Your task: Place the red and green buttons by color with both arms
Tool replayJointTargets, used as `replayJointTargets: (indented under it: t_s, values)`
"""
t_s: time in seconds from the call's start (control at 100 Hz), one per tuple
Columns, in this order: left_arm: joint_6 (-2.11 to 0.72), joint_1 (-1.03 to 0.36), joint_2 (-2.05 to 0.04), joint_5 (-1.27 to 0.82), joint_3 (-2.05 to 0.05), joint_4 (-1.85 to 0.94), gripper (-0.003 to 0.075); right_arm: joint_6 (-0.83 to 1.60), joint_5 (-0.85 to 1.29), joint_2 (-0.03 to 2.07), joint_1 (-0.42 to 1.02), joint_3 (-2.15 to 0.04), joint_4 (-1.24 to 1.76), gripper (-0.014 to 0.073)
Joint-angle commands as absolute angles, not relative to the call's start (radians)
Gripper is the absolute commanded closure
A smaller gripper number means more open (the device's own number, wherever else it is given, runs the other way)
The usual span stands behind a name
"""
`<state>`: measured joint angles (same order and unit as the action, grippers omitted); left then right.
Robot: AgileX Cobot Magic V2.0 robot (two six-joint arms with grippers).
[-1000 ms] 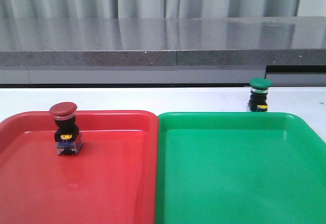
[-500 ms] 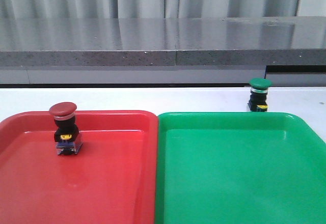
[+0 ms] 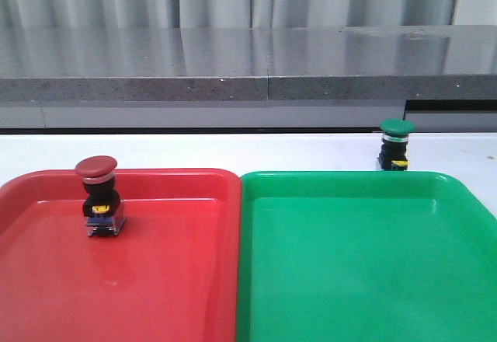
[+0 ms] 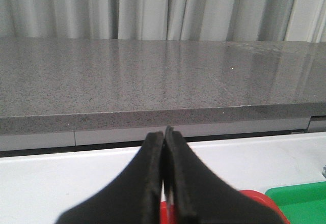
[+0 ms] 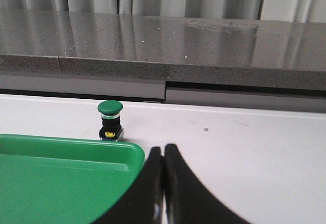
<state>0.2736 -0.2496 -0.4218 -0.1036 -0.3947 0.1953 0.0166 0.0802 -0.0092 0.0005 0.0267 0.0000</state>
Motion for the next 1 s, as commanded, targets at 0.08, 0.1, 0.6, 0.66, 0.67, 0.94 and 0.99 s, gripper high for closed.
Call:
replayJointTargets:
  t_s: [0.08, 0.1, 0.6, 0.66, 0.67, 0.94, 0.99]
  values:
    - [0.266, -0.241, -0.430, -0.023, -0.424, 0.229, 0.0739, 0.024, -0.008, -0.027, 0.000, 0.013, 0.000, 0.0652]
    - [0.252, -0.237, -0.427, -0.023, -0.424, 0.229, 0.0739, 0.024, -0.008, -0.027, 0.000, 0.013, 0.000, 0.0652]
    - [0.165, 0.012, -0.168, -0.039, -0.159, 0.186, 0.0739, 0.024, -0.008, -0.027, 0.000, 0.013, 0.000, 0.0652]
    - [0.165, 0.030, -0.116, -0.039, -0.107, 0.186, 0.0739, 0.024, -0.008, -0.027, 0.000, 0.013, 0.000, 0.0652]
    - [0.165, 0.031, -0.110, -0.039, -0.102, 0.186, 0.0739, 0.024, -0.008, -0.027, 0.000, 0.013, 0.000, 0.0652]
    - [0.167, 0.040, 0.032, 0.037, 0.044, 0.186, 0.0739, 0.024, -0.008, -0.027, 0.000, 0.013, 0.000, 0.0652]
    - [0.167, 0.040, 0.032, 0.024, 0.044, 0.186, 0.0739, 0.024, -0.008, -0.027, 0.000, 0.013, 0.000, 0.0652]
